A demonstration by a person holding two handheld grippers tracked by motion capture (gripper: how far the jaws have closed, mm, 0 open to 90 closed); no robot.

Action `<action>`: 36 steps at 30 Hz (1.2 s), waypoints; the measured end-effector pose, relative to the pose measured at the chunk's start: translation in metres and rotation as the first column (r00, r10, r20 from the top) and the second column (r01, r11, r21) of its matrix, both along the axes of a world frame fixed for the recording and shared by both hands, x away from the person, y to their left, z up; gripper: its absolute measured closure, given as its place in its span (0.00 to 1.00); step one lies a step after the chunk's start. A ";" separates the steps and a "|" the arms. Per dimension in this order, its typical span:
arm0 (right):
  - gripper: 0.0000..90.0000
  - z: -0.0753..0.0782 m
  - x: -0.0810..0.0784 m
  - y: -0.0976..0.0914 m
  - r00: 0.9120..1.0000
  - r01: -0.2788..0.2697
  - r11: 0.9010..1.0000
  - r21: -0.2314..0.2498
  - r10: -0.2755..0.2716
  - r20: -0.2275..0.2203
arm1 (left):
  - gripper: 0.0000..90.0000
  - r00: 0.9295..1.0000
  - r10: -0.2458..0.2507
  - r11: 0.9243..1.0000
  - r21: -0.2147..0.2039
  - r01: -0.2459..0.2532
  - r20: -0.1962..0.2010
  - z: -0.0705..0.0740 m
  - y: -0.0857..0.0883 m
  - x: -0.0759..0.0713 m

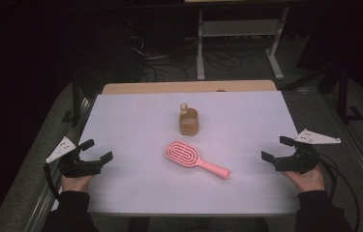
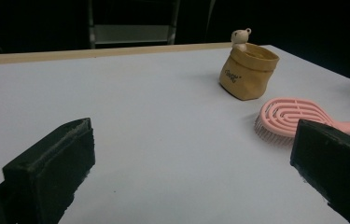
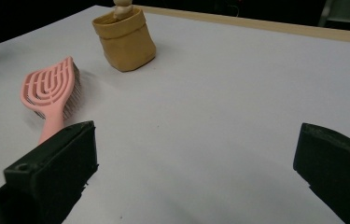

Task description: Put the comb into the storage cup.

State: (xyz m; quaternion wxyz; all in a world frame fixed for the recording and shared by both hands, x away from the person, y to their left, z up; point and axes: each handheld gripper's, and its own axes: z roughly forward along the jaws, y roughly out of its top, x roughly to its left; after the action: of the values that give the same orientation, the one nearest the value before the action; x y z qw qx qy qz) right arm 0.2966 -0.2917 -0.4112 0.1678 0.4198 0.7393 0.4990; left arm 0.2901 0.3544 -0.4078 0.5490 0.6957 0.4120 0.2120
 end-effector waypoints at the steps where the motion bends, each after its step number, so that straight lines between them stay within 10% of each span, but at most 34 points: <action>1: 0.00 0.000 0.000 0.000 1.000 0.000 1.000 0.000 0.000 0.000 | 0.00 1.000 0.000 1.000 0.000 0.000 0.000 0.000 0.000 0.000; 36: 0.00 0.032 -0.001 0.007 1.000 -0.027 0.997 -0.069 0.026 -0.003 | 0.00 1.000 -0.022 1.000 0.003 0.022 0.000 -0.002 -0.003 -0.001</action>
State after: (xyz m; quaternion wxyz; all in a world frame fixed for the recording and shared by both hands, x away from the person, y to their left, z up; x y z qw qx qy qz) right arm 0.2960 -0.2850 -0.3792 0.1750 0.4044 0.7618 0.4749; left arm 0.2887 0.3512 -0.4100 0.5502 0.7011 0.4038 0.2066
